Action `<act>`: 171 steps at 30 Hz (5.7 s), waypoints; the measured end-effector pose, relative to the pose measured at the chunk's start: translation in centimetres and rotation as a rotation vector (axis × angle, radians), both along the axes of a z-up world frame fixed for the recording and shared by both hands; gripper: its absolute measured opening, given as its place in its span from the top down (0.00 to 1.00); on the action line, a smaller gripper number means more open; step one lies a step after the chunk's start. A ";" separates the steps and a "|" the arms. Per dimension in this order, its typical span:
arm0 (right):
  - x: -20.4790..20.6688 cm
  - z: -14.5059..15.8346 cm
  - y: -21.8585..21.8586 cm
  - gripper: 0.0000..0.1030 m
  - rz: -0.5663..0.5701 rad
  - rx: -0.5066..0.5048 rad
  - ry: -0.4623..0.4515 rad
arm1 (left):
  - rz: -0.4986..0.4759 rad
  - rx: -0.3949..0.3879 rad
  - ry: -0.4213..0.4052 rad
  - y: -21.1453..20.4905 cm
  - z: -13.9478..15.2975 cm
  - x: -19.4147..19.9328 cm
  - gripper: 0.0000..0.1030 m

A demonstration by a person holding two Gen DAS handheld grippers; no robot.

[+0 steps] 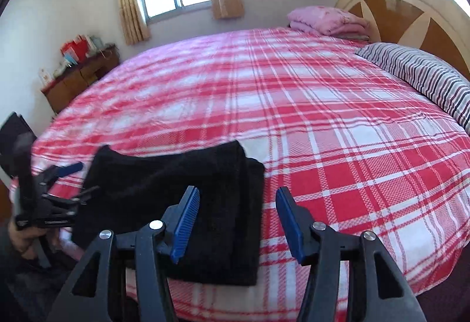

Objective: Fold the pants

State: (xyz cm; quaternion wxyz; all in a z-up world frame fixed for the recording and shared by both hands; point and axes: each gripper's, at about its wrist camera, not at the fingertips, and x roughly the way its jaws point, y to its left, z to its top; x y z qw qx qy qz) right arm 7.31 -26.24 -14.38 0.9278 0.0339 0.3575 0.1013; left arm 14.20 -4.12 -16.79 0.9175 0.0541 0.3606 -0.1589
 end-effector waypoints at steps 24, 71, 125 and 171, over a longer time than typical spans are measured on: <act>-1.3 -2.3 -1.0 0.85 0.031 -0.049 0.108 | 0.038 -0.045 0.029 1.6 -0.9 0.3 0.02; 9.2 1.8 6.2 0.76 0.264 0.189 0.104 | -0.062 -0.328 0.089 7.9 1.9 1.4 0.87; 20.5 -8.8 28.4 0.50 0.445 0.416 0.214 | 0.494 -0.027 0.041 26.6 -2.9 0.3 0.09; 4.5 7.3 20.6 0.37 0.292 -0.064 -0.244 | 0.401 0.015 -0.245 18.9 8.9 -7.2 0.00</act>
